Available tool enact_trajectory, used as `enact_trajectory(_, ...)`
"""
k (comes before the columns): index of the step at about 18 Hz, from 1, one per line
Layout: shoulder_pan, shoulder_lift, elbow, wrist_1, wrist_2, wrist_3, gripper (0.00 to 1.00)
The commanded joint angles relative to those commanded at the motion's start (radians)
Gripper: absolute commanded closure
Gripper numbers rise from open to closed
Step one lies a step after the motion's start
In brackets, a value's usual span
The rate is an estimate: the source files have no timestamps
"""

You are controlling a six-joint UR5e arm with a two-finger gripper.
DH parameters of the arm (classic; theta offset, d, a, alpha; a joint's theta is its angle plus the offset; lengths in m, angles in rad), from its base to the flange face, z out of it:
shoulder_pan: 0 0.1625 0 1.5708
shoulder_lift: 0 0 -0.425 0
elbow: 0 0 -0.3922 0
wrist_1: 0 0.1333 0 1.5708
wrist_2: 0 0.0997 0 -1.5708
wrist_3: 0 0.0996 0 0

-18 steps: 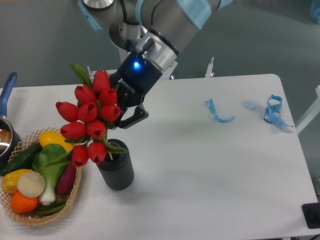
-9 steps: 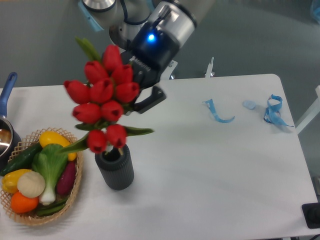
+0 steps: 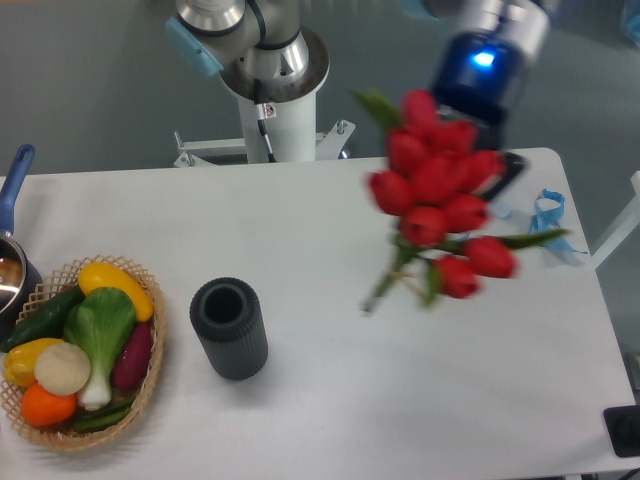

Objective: Pick up the flowers from the vase
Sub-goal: 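Carry the tulip bunch away from the vase toward the ribbons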

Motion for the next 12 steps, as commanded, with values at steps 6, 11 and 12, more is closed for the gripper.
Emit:
enact_trajectory(6, 0.028, -0.006, -0.041, 0.000, -0.002, 0.043, 0.63)
enact_trajectory(11, 0.035, 0.003, -0.077, 0.002, 0.000, 0.049, 0.63)
enact_trajectory(12, 0.035, 0.003, -0.081, 0.003, 0.000, 0.048, 0.63)
